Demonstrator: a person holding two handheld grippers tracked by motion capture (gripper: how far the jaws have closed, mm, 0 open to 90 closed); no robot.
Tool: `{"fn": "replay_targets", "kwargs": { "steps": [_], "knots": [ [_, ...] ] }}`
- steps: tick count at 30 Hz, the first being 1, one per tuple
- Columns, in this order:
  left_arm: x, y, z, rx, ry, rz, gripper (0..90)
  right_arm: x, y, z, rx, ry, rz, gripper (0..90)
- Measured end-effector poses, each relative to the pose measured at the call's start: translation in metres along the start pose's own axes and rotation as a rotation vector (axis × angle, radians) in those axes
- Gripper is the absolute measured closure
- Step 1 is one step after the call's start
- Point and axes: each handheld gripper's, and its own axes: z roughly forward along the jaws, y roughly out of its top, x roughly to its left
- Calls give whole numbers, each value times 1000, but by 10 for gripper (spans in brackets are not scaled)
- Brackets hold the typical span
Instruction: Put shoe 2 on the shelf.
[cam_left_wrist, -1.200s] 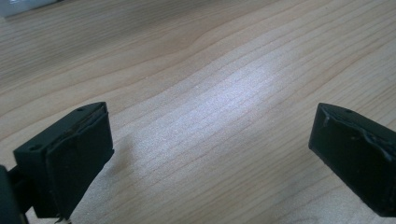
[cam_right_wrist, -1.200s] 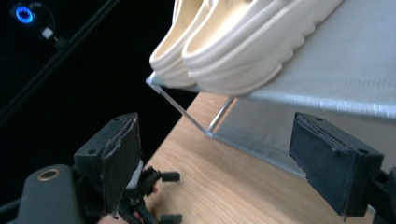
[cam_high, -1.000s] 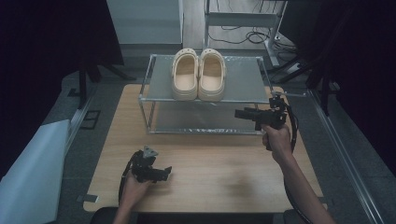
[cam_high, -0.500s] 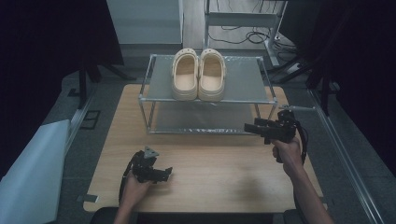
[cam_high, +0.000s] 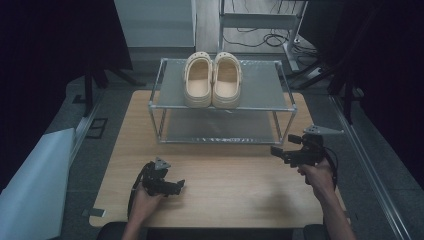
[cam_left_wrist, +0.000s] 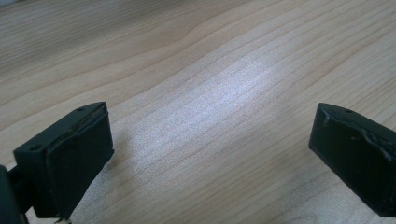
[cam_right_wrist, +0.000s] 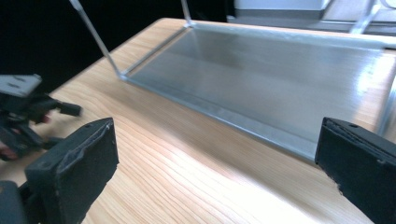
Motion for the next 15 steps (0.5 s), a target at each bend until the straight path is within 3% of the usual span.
{"fn": "replay_targets", "kwargs": {
  "steps": [6, 15],
  "knots": [
    [0, 0, 0, 2, 1, 3, 0, -3, -15, -8, 26, -84, -19, 0],
    [-2, -1, -1, -5, 17, 8, 0, 2, -44, 1, 78, -138, -33, 0]
  ]
}}
